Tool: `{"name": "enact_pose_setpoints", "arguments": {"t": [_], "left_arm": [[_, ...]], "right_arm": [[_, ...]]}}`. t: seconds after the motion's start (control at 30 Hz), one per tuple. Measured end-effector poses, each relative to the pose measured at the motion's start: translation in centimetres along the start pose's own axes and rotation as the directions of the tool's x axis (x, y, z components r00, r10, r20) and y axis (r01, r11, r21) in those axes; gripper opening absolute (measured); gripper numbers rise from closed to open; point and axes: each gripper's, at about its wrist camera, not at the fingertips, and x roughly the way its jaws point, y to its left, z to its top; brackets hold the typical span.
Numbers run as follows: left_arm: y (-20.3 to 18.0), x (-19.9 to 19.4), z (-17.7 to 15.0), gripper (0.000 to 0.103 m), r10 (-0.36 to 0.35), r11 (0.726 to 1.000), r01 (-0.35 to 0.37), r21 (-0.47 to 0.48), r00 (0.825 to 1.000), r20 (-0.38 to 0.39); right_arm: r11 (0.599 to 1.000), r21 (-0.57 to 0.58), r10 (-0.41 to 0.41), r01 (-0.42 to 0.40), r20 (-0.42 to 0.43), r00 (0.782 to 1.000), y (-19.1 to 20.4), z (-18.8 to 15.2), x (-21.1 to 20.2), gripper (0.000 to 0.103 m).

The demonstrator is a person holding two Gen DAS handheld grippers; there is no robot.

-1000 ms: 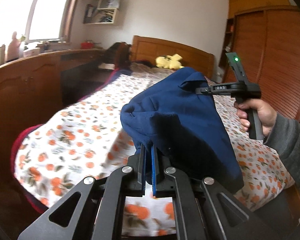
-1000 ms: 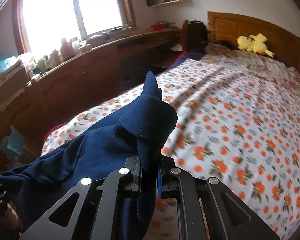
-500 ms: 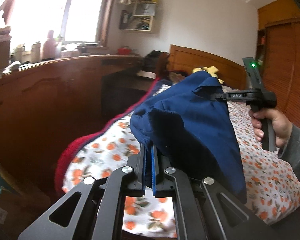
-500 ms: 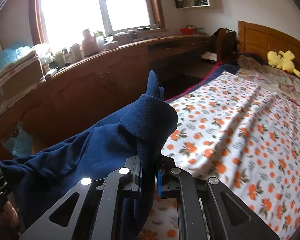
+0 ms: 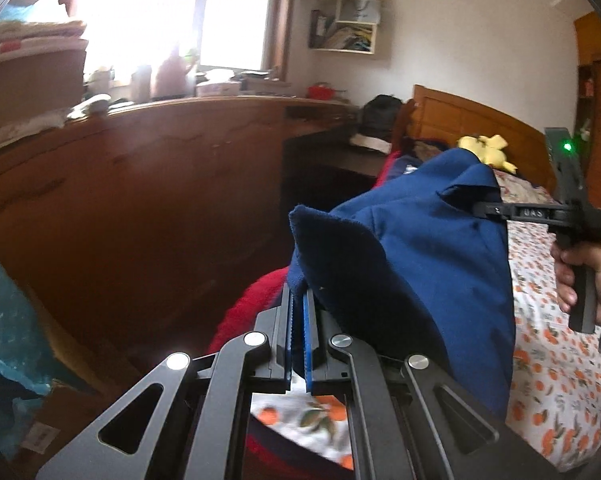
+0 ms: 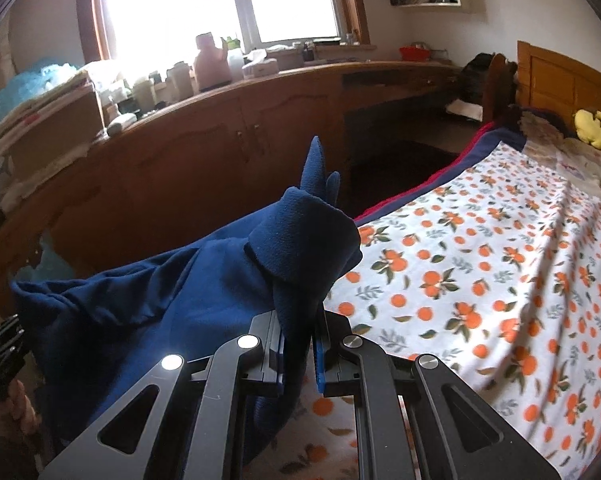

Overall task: Fold large clothes
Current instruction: 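Lift the jacket bundle with both tools and carry it toward the desk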

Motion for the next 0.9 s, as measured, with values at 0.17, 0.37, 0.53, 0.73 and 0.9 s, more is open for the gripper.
{"name": "enact_pose_setpoints", "arguments": {"t": [0.17, 0.37, 0.53, 0.73, 0.9], "left_arm": [[1.5, 2.5, -1.2, 0.004, 0.059, 0.998, -0.058, 0.017, 0.996, -0.066], [2.1, 3.4, -2.7, 0.007, 0.096, 0.995, -0.094, 0.027, 0.992, -0.086], [3.6, 3.1, -4.4, 0.019, 0.15, 0.989, -0.15, 0.008, 0.982, -0.112], [4.6, 1.4, -4.6, 0.019, 0.17, 0.985, -0.172, -0.014, 0.981, -0.092], [3.3, -1.5, -2.8, 0.019, 0.139, 0.99, -0.139, -0.034, 0.99, -0.022]], "right_arm": [[1.0, -0.023, -0.018, 0.018, -0.026, 1.0, 1.2, -0.7, 2.5, 0.01], [0.996, -0.047, -0.079, 0.075, -0.081, 0.994, -0.3, -2.9, 3.8, 0.015], [0.994, -0.007, -0.114, 0.113, -0.117, 0.987, -2.0, -4.2, 4.0, 0.036], [0.993, -0.063, -0.106, 0.101, -0.076, 0.991, -1.1, -4.7, 2.1, 0.039], [0.989, -0.145, -0.034, 0.025, -0.061, 0.998, 2.1, -5.6, 1.3, 0.039]]}}
